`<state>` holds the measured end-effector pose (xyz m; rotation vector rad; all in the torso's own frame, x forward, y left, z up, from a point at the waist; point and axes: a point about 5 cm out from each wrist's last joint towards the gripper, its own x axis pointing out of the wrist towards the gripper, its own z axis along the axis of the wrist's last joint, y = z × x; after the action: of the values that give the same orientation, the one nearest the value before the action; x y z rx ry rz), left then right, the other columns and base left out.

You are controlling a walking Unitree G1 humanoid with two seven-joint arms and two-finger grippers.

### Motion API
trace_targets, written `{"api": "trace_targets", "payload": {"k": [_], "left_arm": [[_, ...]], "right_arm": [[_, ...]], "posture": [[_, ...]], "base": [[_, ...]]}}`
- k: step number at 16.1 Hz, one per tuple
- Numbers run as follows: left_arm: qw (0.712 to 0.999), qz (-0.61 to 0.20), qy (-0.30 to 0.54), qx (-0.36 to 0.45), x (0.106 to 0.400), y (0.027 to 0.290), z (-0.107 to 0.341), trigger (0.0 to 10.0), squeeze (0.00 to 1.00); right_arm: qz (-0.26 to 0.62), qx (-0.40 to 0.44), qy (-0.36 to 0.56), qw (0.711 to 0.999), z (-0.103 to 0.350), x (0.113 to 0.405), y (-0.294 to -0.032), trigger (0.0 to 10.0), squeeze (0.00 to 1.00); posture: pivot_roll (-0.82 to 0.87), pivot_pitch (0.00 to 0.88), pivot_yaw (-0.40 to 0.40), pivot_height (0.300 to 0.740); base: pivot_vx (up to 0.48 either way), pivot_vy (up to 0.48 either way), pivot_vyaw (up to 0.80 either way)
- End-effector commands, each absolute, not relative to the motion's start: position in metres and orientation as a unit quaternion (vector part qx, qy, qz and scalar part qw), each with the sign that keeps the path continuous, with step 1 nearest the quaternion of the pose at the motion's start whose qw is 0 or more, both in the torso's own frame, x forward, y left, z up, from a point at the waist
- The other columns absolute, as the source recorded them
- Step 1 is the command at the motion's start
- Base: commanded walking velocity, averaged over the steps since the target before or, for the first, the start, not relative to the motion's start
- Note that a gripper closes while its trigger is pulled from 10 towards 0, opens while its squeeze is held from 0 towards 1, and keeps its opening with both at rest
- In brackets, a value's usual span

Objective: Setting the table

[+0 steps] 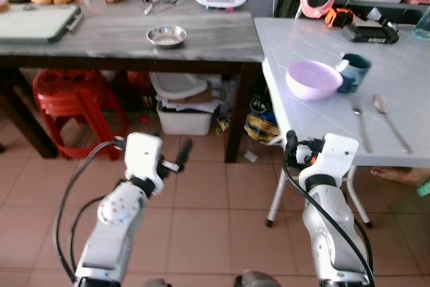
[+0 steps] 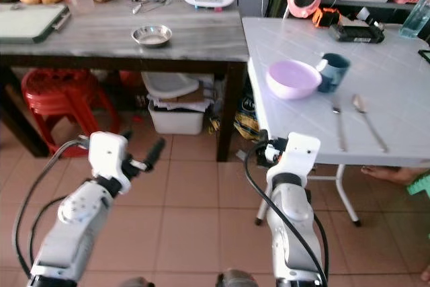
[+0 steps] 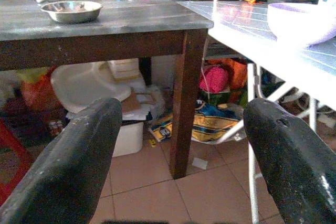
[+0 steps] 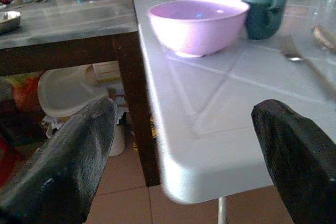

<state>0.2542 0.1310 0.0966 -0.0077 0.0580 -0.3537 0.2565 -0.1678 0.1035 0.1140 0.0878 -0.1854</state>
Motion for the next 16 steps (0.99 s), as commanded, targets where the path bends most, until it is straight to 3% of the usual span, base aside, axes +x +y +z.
{"api": "trace_targets", "payload": {"k": [1, 5, 7, 13, 16], "left_arm": [[0.982, -0.188, 0.022, -0.003, 0.255, 0.123, 0.1, 10.0, 0.0], [0.982, -0.185, 0.024, -0.001, 0.253, 0.124, 0.099, 10.0, 0.0], [0.989, -0.144, 0.024, 0.004, 0.253, 0.136, 0.097, 10.0, 0.0], [0.989, -0.146, 0.004, -0.003, 0.253, 0.137, 0.102, 10.0, 0.0], [0.988, -0.156, -0.001, -0.003, 0.254, 0.134, 0.104, 10.0, 0.0]], "right_arm": [[-0.099, 0.054, 0.042, 0.993, 0.104, 0.257, -0.173, 10.0, 0.19], [-0.098, 0.052, 0.043, 0.993, 0.104, 0.255, -0.173, 10.0, 0.19], [-0.092, 0.026, 0.026, 0.995, 0.106, 0.252, -0.175, 10.0, 0.19], [-0.075, 0.005, 0.019, 0.997, 0.106, 0.25, -0.172, 10.0, 0.19], [-0.076, -0.003, 0.017, 0.997, 0.104, 0.248, -0.173, 10.0, 0.21]], "posture": [[-0.01, 0.0, -0.003, 0.74], [-0.01, 0.0, -0.004, 0.74], [-0.01, 0.0, -0.005, 0.74], [-0.01, 0.0, -0.007, 0.74], [-0.01, 0.0, -0.002, 0.74]], "base": [[0.0, -0.454, 0.0], [0.0, -0.452, 0.0], [0.0, -0.388, 0.0], [0.0, 0.0, 0.0], [0.366, 0.0, 0.0]]}}
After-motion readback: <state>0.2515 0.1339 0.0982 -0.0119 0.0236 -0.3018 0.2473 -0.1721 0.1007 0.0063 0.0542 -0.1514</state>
